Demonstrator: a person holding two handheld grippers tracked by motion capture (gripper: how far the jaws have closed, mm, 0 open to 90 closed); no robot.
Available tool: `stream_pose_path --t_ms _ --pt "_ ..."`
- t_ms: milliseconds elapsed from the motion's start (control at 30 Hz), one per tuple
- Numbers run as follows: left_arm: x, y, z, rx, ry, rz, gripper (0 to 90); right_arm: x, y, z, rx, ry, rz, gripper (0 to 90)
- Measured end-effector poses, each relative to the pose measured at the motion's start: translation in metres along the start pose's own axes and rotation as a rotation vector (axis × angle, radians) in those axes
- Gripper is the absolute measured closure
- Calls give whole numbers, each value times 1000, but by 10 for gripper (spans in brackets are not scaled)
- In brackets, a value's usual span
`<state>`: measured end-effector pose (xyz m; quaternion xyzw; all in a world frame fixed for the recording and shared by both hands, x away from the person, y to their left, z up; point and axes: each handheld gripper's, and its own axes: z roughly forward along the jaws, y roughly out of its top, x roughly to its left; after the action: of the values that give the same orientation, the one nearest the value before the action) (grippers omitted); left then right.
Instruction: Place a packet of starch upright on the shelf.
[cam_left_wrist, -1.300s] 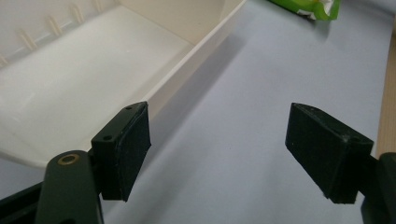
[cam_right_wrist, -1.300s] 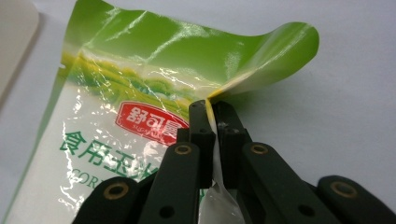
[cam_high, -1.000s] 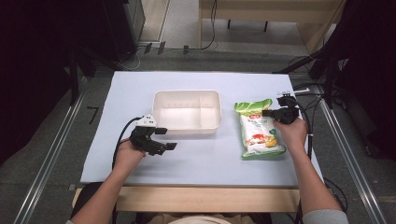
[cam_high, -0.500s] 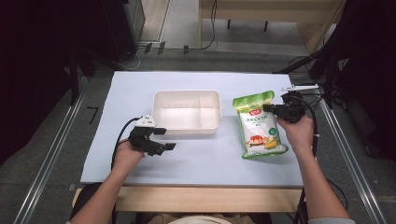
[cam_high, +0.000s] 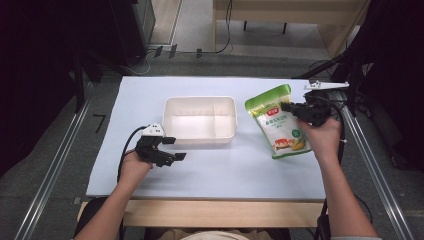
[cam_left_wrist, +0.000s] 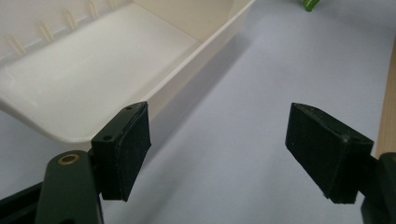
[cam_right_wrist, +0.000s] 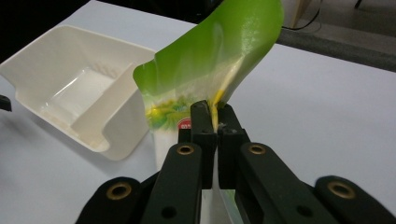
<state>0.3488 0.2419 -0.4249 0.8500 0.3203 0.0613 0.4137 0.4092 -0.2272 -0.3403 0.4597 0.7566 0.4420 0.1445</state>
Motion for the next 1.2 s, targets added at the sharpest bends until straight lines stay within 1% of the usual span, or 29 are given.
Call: stream_pose_path --t_ms 133,233,300,367,400,500,567,633,667,733,867,967,1033,1200 --pt "0 0 -1 -10 1 -14 227 6 9 0 0 0 -12 900" --pt "0 0 -1 -12 0 -11 227 10 20 1 13 0 -27 900" --pt "0 0 0 -11 -2 -9 227 9 23 1 17 -1 -34 900" --pt "0 0 -1 -9 0 -8 227 9 29 1 7 5 -27 900" --pt "0 0 -1 -9 0 -10 227 8 31 0 0 17 -17 900" --pt "1 0 0 2 5 -8 227 7 39 3 14 22 -19 900" --pt "1 -1 2 -6 -8 -16 227 9 46 5 23 10 -30 900" --pt "1 -1 2 -1 -7 -16 227 12 53 8 35 -1 -50 900" --pt "1 -1 2 -3 -12 -17 227 13 57 10 34 2 -55 900" --pt "1 -1 2 1 -7 -18 227 15 64 12 38 5 -59 900" --pt "1 -1 3 -3 -13 -14 227 22 78 16 42 5 -75 900" --pt "1 -1 3 4 -8 -10 227 26 86 19 43 9 -79 900" --pt "1 -1 3 1 -10 -11 227 28 91 20 42 14 -79 900" --pt "1 -1 2 -2 -5 -13 227 36 103 24 42 21 -101 900"
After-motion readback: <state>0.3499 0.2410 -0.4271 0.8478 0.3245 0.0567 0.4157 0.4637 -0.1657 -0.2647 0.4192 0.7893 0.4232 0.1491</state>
